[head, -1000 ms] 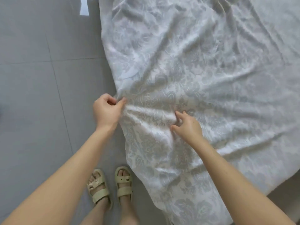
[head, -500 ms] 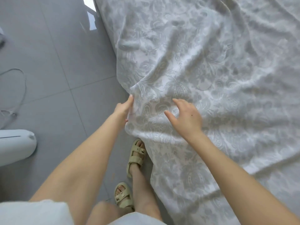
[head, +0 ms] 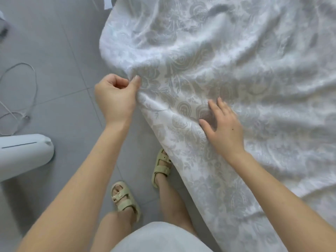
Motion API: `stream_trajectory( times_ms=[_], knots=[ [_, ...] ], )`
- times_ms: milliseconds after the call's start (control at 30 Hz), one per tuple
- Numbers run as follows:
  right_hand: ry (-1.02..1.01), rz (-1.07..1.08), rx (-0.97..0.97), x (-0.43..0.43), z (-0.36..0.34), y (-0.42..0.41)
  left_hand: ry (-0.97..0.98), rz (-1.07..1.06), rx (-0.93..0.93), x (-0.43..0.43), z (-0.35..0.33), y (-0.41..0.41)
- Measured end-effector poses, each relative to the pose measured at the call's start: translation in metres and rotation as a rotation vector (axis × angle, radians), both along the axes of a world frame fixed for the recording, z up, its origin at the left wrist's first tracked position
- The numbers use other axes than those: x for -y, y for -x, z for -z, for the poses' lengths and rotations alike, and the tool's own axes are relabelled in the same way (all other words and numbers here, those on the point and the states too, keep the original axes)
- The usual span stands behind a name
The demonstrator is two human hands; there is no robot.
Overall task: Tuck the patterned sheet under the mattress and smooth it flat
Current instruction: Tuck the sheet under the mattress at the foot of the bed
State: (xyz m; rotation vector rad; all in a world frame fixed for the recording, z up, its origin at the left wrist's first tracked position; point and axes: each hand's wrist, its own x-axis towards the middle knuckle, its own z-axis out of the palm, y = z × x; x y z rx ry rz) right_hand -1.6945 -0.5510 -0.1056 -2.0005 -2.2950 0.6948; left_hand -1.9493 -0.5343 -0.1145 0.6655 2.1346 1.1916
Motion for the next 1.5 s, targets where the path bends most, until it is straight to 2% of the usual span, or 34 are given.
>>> stream_trajectory(
  times_ms=[133,200,367,433,467,500,567,633,667,767,867,967,1133,1200,1300,1400,1500],
  knots=[
    [0.022,0.031,0.026,0.028,-0.001,-0.017,0.562,0.248,-0.116,0.01,0.057,0.004],
    [-0.033,0.058,0.066,0.055,-0.004,-0.025,0.663,0.29,-0.084,0.019,0.069,0.006],
    [-0.137,0.139,0.147,0.146,-0.007,-0.038,0.576,0.52,-0.115,0.055,0.052,-0.008],
    [-0.145,0.196,0.274,0.184,-0.004,-0.038,0.587,0.588,-0.091,0.075,0.048,-0.017],
    [-0.074,0.216,0.355,0.202,0.0,-0.037,0.584,0.616,-0.087,0.084,0.046,-0.021],
    [0.093,0.201,0.442,0.217,0.003,-0.033,0.583,0.641,-0.087,0.091,0.042,-0.024],
    [0.453,0.04,0.661,0.254,0.014,-0.026,0.577,0.672,-0.094,0.101,0.037,-0.026],
    [0.6,-0.043,0.768,0.284,0.019,-0.018,0.579,0.718,-0.091,0.112,0.034,-0.027],
    [0.569,-0.084,0.775,0.295,0.021,-0.016,0.574,0.746,-0.097,0.116,0.033,-0.028],
    [0.352,-0.425,0.907,0.318,0.029,-0.025,0.575,0.831,-0.133,0.126,0.035,-0.024],
    [0.496,-0.632,1.108,0.332,0.038,-0.046,0.583,0.868,-0.155,0.134,0.043,-0.022],
    [0.559,-0.702,1.022,0.324,0.049,-0.066,0.625,0.903,-0.177,0.145,0.053,-0.019],
    [0.459,-0.434,0.839,0.313,0.068,-0.049,0.675,0.973,-0.199,0.16,0.062,-0.02],
    [0.569,-0.31,0.793,0.302,0.072,-0.031,0.683,0.987,-0.186,0.164,0.066,-0.023],
    [0.646,-0.307,0.736,0.273,0.086,-0.011,0.67,1.004,-0.177,0.165,0.075,-0.029],
    [0.515,-0.4,0.924,0.25,0.107,-0.001,0.648,1.026,-0.176,0.167,0.082,-0.03],
    [0.533,-0.558,0.938,0.245,0.1,0.014,0.645,1.036,-0.163,0.17,0.085,-0.028]
  ],
)
